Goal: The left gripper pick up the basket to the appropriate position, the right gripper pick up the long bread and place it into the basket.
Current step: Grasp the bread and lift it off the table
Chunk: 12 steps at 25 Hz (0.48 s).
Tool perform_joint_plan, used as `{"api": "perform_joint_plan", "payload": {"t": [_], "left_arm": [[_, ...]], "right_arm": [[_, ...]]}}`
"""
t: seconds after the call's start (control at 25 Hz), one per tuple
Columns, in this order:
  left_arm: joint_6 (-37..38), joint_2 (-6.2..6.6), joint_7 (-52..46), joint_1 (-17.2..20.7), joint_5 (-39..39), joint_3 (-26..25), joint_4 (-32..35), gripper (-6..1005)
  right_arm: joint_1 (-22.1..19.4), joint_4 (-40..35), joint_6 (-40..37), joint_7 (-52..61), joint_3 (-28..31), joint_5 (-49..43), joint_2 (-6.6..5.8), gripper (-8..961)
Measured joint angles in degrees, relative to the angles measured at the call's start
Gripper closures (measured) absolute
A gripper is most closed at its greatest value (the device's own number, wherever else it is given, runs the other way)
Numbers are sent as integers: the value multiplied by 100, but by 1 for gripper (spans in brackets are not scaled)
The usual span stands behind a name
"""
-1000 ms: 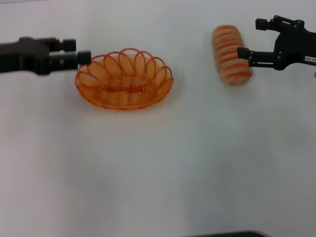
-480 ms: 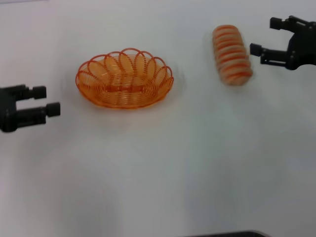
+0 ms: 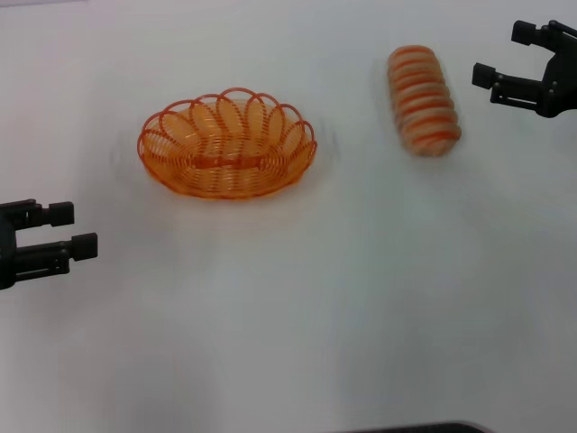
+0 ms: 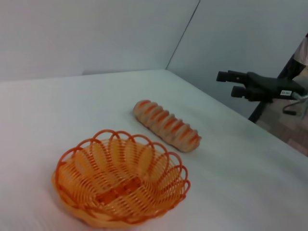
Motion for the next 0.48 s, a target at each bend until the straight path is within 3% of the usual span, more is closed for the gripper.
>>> {"api": "perform_joint_plan", "payload": {"t": [0.48], "left_arm": [[-57,10,10,-45,78,20,51,297]], "right_arm": [[194,-397,-86,2060,-96,-573,-58,38]]}}
